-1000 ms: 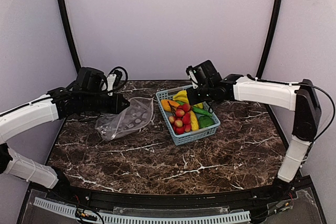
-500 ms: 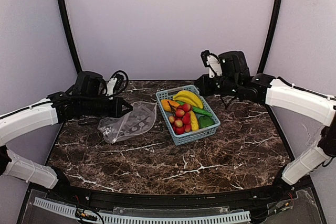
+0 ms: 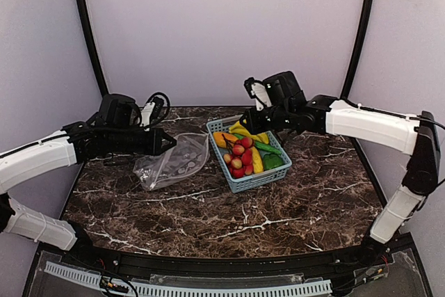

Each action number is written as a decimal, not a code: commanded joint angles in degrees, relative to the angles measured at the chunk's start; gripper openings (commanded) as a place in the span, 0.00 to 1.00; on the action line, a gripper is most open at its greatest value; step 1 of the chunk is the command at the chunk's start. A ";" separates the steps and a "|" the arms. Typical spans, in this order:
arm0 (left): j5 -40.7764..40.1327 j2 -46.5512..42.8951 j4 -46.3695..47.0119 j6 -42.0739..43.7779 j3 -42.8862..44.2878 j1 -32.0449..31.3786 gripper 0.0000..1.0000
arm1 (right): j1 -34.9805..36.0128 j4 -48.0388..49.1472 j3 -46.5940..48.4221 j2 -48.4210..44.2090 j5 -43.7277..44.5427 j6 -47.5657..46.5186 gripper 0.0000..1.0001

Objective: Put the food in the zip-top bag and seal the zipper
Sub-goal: Adjust the fake fruit in the bin.

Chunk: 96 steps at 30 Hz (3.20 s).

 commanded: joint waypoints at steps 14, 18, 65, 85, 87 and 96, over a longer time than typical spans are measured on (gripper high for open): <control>-0.17 -2.77 -0.05 -2.95 -3.26 0.35 0.01 | 1.04 -16.27 29.95 33.47 4.90 -8.62 0.48; -0.03 -2.58 -0.02 -3.42 -3.51 0.31 0.01 | 0.60 -18.78 34.95 38.63 6.26 -10.44 0.48; 1.22 -5.28 1.58 -3.46 -5.15 0.43 0.01 | -3.46 13.51 -7.44 -3.37 -2.62 0.92 0.00; 4.31 -2.00 3.84 -3.83 -3.91 0.43 0.01 | -1.94 9.65 -10.89 -3.64 -0.80 2.16 0.00; 4.61 -1.96 3.92 -3.92 -4.22 0.39 0.01 | -1.82 8.80 -10.48 -1.38 -0.24 2.38 0.00; 4.46 -1.95 3.74 -3.85 -4.88 0.40 0.01 | -1.63 7.23 -3.90 9.66 0.22 2.44 0.00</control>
